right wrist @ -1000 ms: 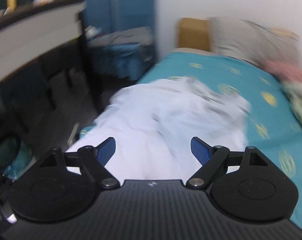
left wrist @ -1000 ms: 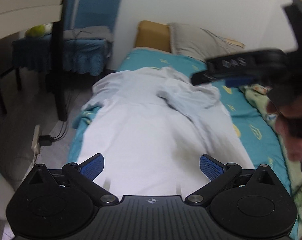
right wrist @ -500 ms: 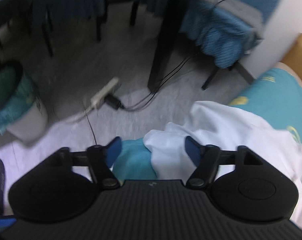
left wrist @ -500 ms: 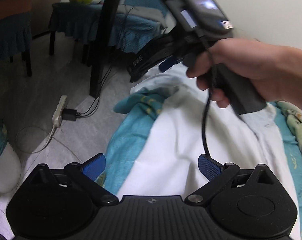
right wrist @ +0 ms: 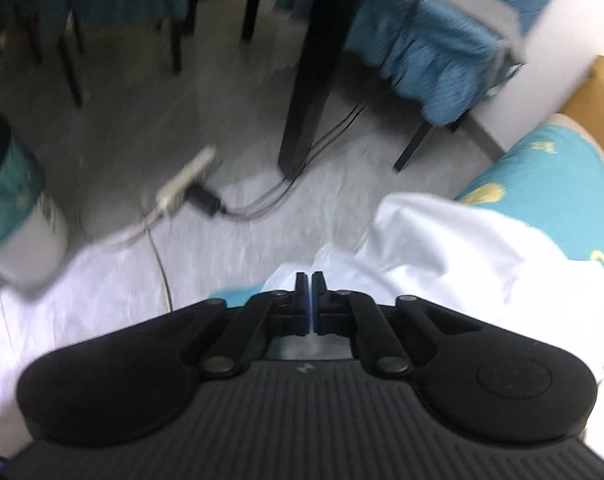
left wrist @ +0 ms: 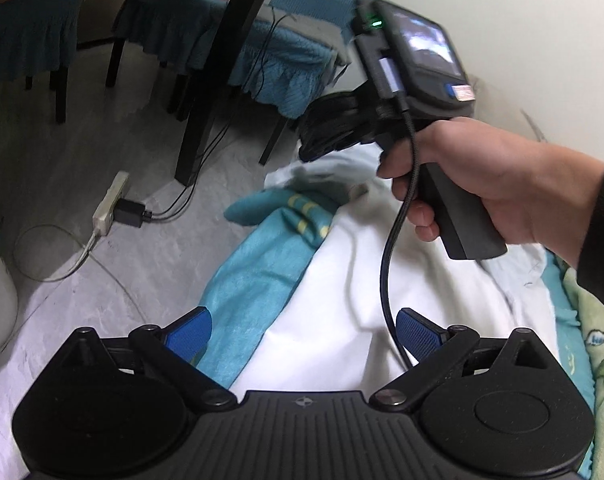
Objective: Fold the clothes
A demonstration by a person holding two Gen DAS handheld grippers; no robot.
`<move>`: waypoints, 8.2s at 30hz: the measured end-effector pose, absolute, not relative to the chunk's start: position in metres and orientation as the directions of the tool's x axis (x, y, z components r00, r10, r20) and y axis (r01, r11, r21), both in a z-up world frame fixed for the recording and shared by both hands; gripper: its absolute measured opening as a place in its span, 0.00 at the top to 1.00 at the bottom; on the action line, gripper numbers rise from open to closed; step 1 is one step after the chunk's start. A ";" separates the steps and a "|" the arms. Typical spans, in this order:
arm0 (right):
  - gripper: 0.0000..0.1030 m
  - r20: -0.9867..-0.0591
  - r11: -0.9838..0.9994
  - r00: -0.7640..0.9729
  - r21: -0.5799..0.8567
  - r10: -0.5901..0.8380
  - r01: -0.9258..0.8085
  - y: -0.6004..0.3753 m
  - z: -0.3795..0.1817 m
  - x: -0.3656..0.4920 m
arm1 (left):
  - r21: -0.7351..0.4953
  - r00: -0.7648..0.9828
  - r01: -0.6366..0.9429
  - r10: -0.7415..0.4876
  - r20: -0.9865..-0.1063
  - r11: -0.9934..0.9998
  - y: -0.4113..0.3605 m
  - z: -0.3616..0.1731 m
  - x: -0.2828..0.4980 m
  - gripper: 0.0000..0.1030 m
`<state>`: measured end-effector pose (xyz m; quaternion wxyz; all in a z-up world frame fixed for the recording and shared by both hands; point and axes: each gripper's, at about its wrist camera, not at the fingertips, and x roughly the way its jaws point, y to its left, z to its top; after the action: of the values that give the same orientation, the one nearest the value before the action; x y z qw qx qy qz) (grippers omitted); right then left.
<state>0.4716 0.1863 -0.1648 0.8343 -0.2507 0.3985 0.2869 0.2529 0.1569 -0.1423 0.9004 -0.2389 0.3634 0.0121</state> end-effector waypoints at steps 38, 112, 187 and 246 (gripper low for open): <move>0.97 -0.645 0.775 0.682 -0.213 0.346 -0.595 0.134 -0.125 0.447 | -0.406 0.815 -0.126 -0.139 -0.563 0.905 0.145 -0.123 0.252 0.02; 0.83 -0.648 0.948 0.695 0.170 0.313 -0.268 -0.061 -0.148 0.517 | -0.400 0.779 -0.084 -0.190 -0.597 0.913 0.109 -0.147 0.267 0.01; 0.23 -0.484 0.825 0.841 0.559 0.242 0.084 -0.193 -0.045 0.063 | -0.193 0.476 -0.015 -0.163 -0.864 0.981 0.126 -0.093 0.170 0.12; 0.41 -0.699 0.604 0.619 0.679 0.359 0.417 -0.243 -0.128 0.070 | -0.503 0.384 -0.058 -0.446 -0.809 0.862 0.114 -0.115 0.154 0.39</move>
<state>0.0697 -0.2427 -0.1283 0.7820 0.4448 0.4362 -0.0188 0.1544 0.1141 -0.1154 0.7986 -0.2327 0.5416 -0.1215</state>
